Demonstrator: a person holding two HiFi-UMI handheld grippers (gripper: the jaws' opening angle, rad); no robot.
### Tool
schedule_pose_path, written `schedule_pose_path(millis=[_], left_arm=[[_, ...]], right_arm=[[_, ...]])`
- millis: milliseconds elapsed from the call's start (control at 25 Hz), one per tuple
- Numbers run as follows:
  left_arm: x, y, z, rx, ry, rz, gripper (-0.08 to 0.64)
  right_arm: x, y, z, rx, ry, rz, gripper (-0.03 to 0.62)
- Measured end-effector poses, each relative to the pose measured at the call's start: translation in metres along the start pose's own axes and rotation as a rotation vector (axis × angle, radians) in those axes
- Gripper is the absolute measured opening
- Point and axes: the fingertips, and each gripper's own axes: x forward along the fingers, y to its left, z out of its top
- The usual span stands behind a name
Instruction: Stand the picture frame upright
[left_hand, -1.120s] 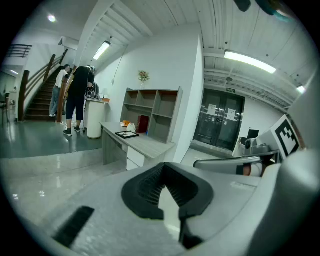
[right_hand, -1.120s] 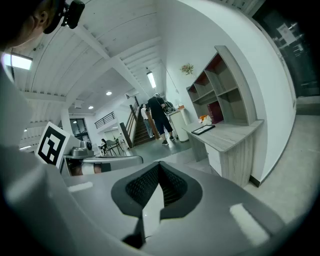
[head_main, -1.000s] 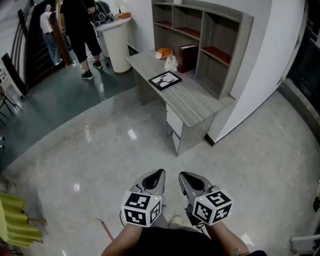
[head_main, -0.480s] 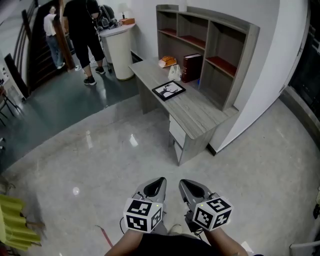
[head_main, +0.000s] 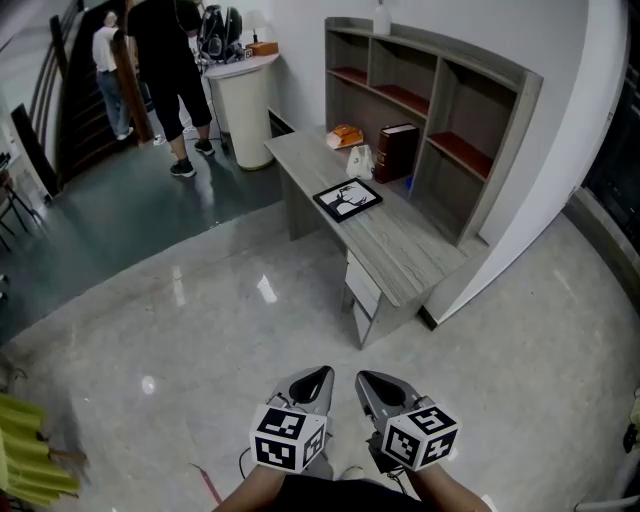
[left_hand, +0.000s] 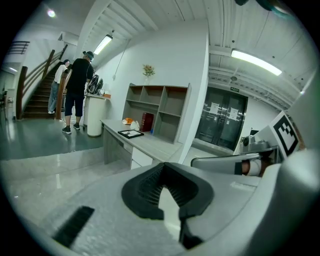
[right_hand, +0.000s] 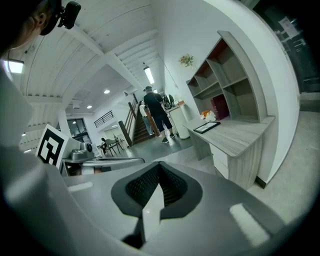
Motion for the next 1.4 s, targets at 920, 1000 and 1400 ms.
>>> schedule_pose_path(millis=[920, 1000, 1400], left_arm=[[0.044, 0.105, 0.038, 0.091, 0.055, -0.011, -0.003], [0.044, 0.116, 0.04, 0.09, 0.057, -0.011, -0.003], [0.06, 0.143, 0.047, 0.093, 0.078, -0.026, -0.003]], right_arm=[[0.118, -0.014, 0.038, 0.007, 0.025, -0.055, -0.003], [0.128, -0.011, 0.04, 0.007, 0.022, -0.06, -0.003], [0.155, -0.023, 0.058, 0.007, 0.004, -0.102, -0.003]])
